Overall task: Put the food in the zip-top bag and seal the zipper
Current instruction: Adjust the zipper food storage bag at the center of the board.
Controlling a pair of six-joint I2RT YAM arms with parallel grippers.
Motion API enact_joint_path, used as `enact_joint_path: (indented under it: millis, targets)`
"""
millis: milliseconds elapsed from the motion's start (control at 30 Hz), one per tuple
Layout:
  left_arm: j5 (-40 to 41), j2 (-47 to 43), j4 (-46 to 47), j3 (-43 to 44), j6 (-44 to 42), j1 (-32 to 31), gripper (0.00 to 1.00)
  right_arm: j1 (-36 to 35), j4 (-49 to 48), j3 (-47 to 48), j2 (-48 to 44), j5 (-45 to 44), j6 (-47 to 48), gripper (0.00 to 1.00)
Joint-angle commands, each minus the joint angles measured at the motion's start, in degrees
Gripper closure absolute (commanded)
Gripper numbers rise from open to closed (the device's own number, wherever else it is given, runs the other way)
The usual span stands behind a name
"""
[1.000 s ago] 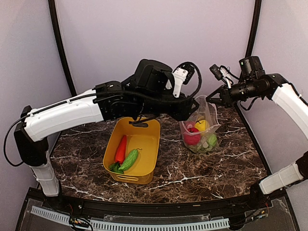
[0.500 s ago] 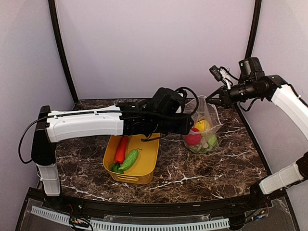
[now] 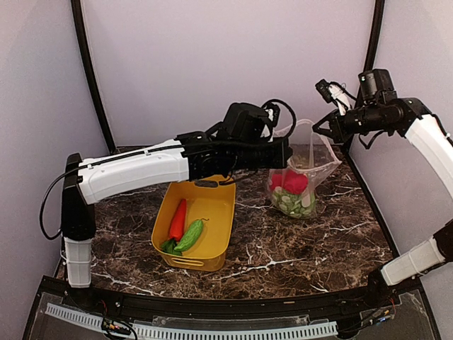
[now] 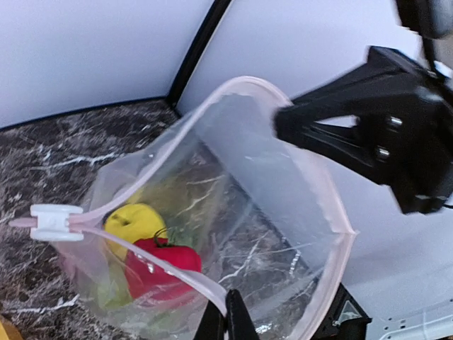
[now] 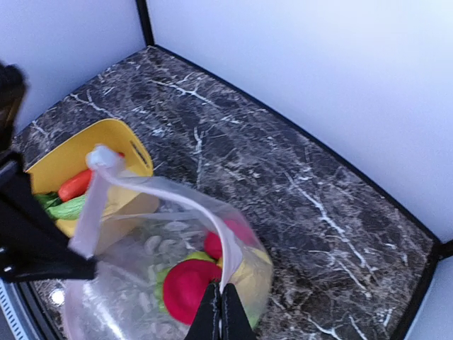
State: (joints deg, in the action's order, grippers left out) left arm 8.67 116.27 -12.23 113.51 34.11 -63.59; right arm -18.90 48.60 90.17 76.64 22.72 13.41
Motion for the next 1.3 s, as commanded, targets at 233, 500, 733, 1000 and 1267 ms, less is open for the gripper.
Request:
enact_joint_path:
  millis: [233, 500, 733, 1000, 1267]
  targets:
    - [1.6, 1.3, 0.1, 3.9, -4.0, -2.3, 0.99, 1.4, 1.6, 5.4, 1.8, -7.4, 0.9, 1.00]
    - [4.9, 0.5, -1.9, 3.8, -8.0, -1.5, 0.98, 1.3, 2.6, 8.6, 2.1, -6.2, 1.7, 1.00]
    - [3.8, -1.0, -5.8, 3.1, -11.2, -1.3, 0.34, 1.6, -0.2, 1.9, 2.6, -10.0, 0.6, 1.00]
    - [8.5, -14.9, -8.7, -18.8, -13.2, -1.3, 0.25, 1.7, -2.7, -4.5, -0.4, -0.8, 1.3, 1.00]
    - [15.6, -26.5, -13.1, -38.0, -12.0, 1.8, 0.24, 1.9, -8.8, -13.3, -4.8, 2.3, 2.3, 1.00]
